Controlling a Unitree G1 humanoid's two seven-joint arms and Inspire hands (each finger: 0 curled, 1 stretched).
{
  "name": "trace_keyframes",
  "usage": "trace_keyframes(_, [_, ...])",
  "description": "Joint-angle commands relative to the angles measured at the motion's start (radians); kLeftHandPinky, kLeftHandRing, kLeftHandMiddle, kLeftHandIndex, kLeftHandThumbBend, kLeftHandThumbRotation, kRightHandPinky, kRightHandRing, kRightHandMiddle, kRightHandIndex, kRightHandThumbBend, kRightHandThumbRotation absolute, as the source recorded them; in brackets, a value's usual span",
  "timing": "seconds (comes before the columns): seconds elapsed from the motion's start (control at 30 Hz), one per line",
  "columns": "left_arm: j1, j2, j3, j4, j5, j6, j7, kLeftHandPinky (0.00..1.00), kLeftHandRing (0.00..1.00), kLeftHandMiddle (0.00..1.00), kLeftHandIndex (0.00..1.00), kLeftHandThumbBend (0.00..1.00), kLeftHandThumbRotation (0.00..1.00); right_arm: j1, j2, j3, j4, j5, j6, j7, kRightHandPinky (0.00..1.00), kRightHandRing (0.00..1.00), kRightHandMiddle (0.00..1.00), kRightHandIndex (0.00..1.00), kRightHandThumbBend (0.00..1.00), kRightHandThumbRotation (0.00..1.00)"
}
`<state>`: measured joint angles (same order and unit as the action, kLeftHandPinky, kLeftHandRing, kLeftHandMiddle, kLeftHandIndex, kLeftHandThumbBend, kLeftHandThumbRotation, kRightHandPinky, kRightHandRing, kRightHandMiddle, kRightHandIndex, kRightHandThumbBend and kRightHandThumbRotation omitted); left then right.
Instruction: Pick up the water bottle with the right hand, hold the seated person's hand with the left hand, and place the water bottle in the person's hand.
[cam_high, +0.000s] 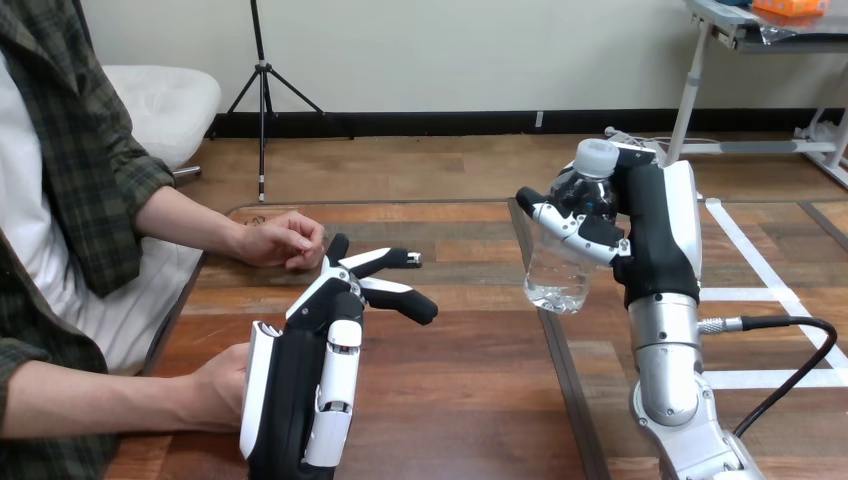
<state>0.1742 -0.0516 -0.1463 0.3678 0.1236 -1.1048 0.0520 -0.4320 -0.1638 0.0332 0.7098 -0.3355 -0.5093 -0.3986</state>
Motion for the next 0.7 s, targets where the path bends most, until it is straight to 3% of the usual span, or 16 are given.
trace_keyframes(0.0, [-0.059, -0.016, 0.0, 0.001, -0.011, -0.008, -0.004, 1.0, 0.52, 0.52, 0.66, 0.0, 1.0, -0.03, -0.006, 0.002, -0.103, -0.006, 0.018, 0.006, 0.11, 0.12, 0.15, 0.15, 0.5, 0.0])
trace_keyframes(0.33, [-0.066, -0.008, 0.01, 0.004, -0.009, -0.005, -0.003, 1.0, 0.53, 0.53, 0.67, 0.0, 1.0, -0.016, 0.006, 0.005, -0.156, 0.004, 0.048, 0.032, 0.09, 0.11, 0.14, 0.14, 0.49, 0.0])
trace_keyframes(0.43, [-0.061, 0.004, 0.036, -0.012, 0.046, 0.016, 0.013, 1.0, 0.54, 0.54, 0.68, 0.0, 1.0, -0.01, 0.003, 0.011, -0.177, -0.016, 0.065, 0.028, 0.08, 0.1, 0.13, 0.13, 0.49, 0.0])
trace_keyframes(0.57, [-0.049, 0.032, 0.059, -0.067, 0.092, 0.079, 0.017, 1.0, 0.57, 0.58, 0.7, 0.0, 1.0, -0.006, 0.012, 0.01, -0.19, 0.001, 0.066, 0.049, 0.07, 0.1, 0.13, 0.13, 0.49, 0.0])
trace_keyframes(0.67, [-0.048, 0.056, 0.065, -0.086, 0.092, 0.111, 0.004, 1.0, 0.62, 0.62, 0.73, 0.0, 0.9, -0.002, 0.013, 0.013, -0.2, 0.006, 0.063, 0.064, 0.06, 0.08, 0.11, 0.11, 0.47, 0.0])
